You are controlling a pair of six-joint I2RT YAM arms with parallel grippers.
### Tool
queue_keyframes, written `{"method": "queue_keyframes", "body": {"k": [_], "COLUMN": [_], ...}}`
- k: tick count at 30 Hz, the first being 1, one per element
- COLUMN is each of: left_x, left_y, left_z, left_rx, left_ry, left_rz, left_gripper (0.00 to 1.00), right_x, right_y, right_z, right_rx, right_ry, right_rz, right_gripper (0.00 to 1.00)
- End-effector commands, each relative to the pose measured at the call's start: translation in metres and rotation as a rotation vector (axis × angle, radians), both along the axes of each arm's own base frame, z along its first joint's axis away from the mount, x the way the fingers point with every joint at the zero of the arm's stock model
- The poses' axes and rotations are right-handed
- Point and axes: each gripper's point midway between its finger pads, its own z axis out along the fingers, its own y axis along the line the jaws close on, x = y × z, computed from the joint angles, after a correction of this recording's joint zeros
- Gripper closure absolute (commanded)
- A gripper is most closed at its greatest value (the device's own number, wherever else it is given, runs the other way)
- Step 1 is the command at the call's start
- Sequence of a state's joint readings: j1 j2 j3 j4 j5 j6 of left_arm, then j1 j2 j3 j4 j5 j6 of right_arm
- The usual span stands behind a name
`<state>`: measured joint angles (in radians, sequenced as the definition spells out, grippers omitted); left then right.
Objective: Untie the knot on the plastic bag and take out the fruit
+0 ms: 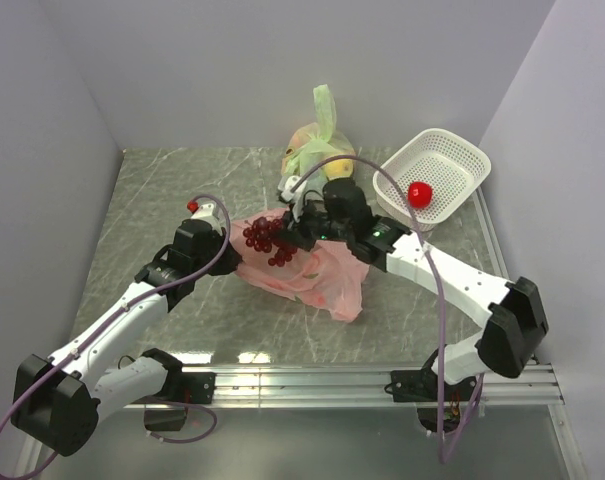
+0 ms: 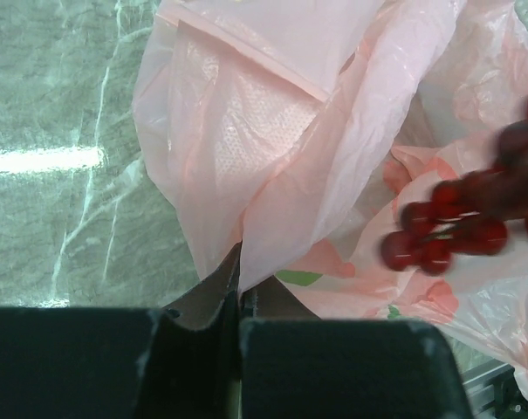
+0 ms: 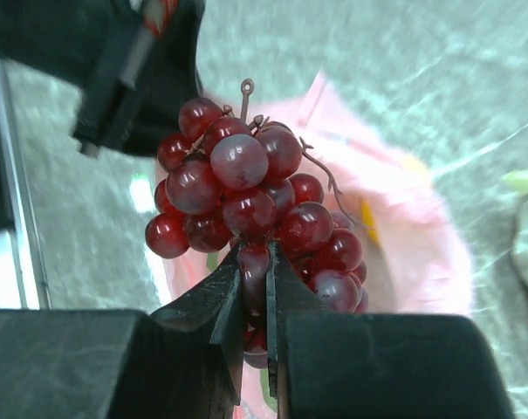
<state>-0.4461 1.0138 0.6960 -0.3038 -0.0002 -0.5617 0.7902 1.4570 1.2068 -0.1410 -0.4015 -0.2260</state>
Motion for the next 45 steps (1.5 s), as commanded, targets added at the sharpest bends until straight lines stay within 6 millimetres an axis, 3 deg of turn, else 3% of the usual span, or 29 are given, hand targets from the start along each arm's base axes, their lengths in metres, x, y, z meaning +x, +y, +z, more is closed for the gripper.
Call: {"method": "queue_keyframes", "body": {"k": [1, 4, 8, 9, 11, 13, 14, 16, 18, 19, 21, 22, 24, 27, 29, 34, 36, 37, 40, 42, 45], "left_x": [0.007, 0.007, 0.007, 0.008, 0.008, 0.008, 0.008, 0.008, 0.007, 0.007, 0.007, 0.006, 0.007, 0.007, 0.008, 0.008, 0.008, 0.008, 0.008, 0.009, 0.009], "left_y": [-0.003, -0.003, -0.002, -0.001, -0.001, -0.001, -0.001, 0.0, 0.001, 0.001, 0.001, 0.001, 0.001, 0.002, 0.002, 0.002, 0.003, 0.002, 0.003, 0.003, 0.003], "left_z": [0.013, 0.013, 0.013, 0.013, 0.015, 0.014, 0.015, 0.015, 0.015, 0.015, 0.016, 0.015, 0.016, 0.015, 0.015, 0.015, 0.015, 0.014, 0.015, 0.016, 0.016], "left_rx": [-0.016, -0.016, -0.014, -0.013, -0.013, -0.014, -0.014, -0.014, -0.011, -0.011, -0.01, -0.01, -0.01, -0.008, -0.006, -0.005, -0.006, -0.004, -0.006, -0.006, -0.007], "left_ry": [-0.041, -0.037, -0.038, -0.038, -0.042, -0.042, -0.043, -0.043, -0.044, -0.044, -0.045, -0.045, -0.048, -0.046, -0.045, -0.046, -0.047, -0.044, -0.047, -0.048, -0.051], "left_rz": [-0.006, -0.008, -0.004, -0.002, -0.001, -0.002, -0.002, 0.001, 0.002, 0.002, 0.001, 0.001, 0.002, 0.003, 0.003, 0.003, 0.004, 0.003, 0.004, 0.006, 0.007], "left_gripper": [0.95, 0.95, 0.95, 0.95, 0.95, 0.95, 0.95, 0.95, 0.95, 0.95, 0.95, 0.94, 0.94, 0.94, 0.94, 0.95, 0.95, 0.94, 0.94, 0.93, 0.93], "right_x": [0.007, 0.018, 0.055, 0.077, 0.098, 0.127, 0.139, 0.162, 0.182, 0.194, 0.207, 0.219, 0.23, 0.249, 0.264, 0.288, 0.292, 0.293, 0.295, 0.293, 0.287], "right_y": [-0.01, -0.032, -0.08, -0.105, -0.134, -0.182, -0.195, -0.242, -0.269, -0.292, -0.314, -0.333, -0.358, -0.397, -0.416, -0.438, -0.442, -0.444, -0.444, -0.441, -0.43], "right_z": [0.069, 0.091, 0.127, 0.13, 0.137, 0.138, 0.134, 0.125, 0.112, 0.098, 0.093, 0.076, 0.072, 0.048, 0.032, 0.011, 0.008, 0.002, 0.013, 0.015, 0.025], "right_rx": [0.187, 0.238, 0.313, 0.307, 0.303, 0.298, 0.3, 0.295, 0.282, 0.277, 0.28, 0.25, 0.238, 0.203, 0.185, 0.162, 0.145, 0.124, 0.138, 0.153, 0.187], "right_ry": [-0.094, -0.112, -0.199, -0.228, -0.267, -0.291, -0.293, -0.296, -0.296, -0.274, -0.273, -0.252, -0.267, -0.258, -0.244, -0.227, -0.217, -0.21, -0.218, -0.209, -0.197], "right_rz": [-0.022, -0.088, -0.306, -0.433, -0.588, -0.812, -0.881, -1.078, -1.196, -1.294, -1.369, -1.436, -1.538, -1.684, -1.748, -1.844, -1.862, -1.875, -1.88, -1.869, -1.82], "right_gripper": [1.0, 1.0, 1.0, 1.0, 1.0, 1.0, 1.0, 1.0, 1.0, 1.0, 1.0, 1.0, 1.0, 1.0, 1.0, 0.97, 0.79, 0.53, 0.23, 0.16, 0.15]}}
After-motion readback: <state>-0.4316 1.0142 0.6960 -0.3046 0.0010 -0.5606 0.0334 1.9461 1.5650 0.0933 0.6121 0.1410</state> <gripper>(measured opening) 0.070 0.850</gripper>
